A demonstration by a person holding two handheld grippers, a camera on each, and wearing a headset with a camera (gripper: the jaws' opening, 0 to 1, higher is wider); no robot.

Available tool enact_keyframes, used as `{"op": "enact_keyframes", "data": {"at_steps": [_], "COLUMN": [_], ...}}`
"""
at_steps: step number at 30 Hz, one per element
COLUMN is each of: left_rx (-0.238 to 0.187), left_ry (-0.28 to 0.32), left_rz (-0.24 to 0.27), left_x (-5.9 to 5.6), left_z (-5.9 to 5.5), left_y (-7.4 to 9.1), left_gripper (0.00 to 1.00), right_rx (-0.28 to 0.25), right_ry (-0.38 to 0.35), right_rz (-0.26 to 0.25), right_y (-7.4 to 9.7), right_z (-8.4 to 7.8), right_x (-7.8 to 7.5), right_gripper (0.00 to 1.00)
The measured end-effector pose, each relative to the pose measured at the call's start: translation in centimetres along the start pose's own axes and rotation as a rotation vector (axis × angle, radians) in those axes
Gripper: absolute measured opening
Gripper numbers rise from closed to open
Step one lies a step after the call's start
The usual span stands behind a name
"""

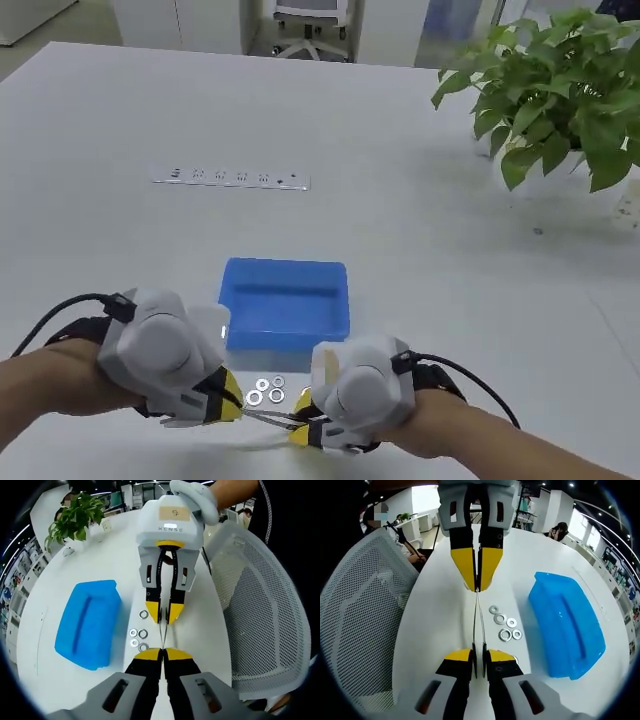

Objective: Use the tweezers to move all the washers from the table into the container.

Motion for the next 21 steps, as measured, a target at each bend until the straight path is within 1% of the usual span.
{"op": "enact_keyframes", "data": {"at_steps": [5,9,12,15,21], "left_rx": [-0.023,-0.053,-0.078,-0.103,-0.132], "left_ry": [-0.007,-0.013,-0.019,-0.029,-0.045], "left_rz": [0.007,0.016,0.031,0.042,0.052], "left_x": [0.2,0.4,0.8,1.0,1.4], "left_z": [0.7,1.7,2.4,3.1,4.3], "left_y": [0.3,0.9,1.5,1.9,2.3], "left_gripper": [0.05,0.05,0.06,0.06,0.06], "right_rx": [-0.009,-0.019,-0.042,-0.054,-0.078], "right_ry": [0.005,0.010,0.003,-0.002,-0.003], "right_rz": [0.000,-0.004,-0.011,-0.020,-0.023], "right_y": [0.3,0.7,1.1,1.2,1.2], "right_z": [0.0,0.1,0.4,0.7,1.3], "right_x": [0.1,0.1,0.0,-0.1,0.0], "right_gripper": [0.12,0.11,0.11,0.11,0.11]}}
Point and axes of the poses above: the centre of the closed fingertips' face, and the gripper's own axes: y roughly backward along the fingers, x roughly to its left, z roughly out of its top, the point moved 7 cm from there along y, roughly backward along the fingers, and after that the axes turned 15 degrees about -y, right-handed, at the moved point
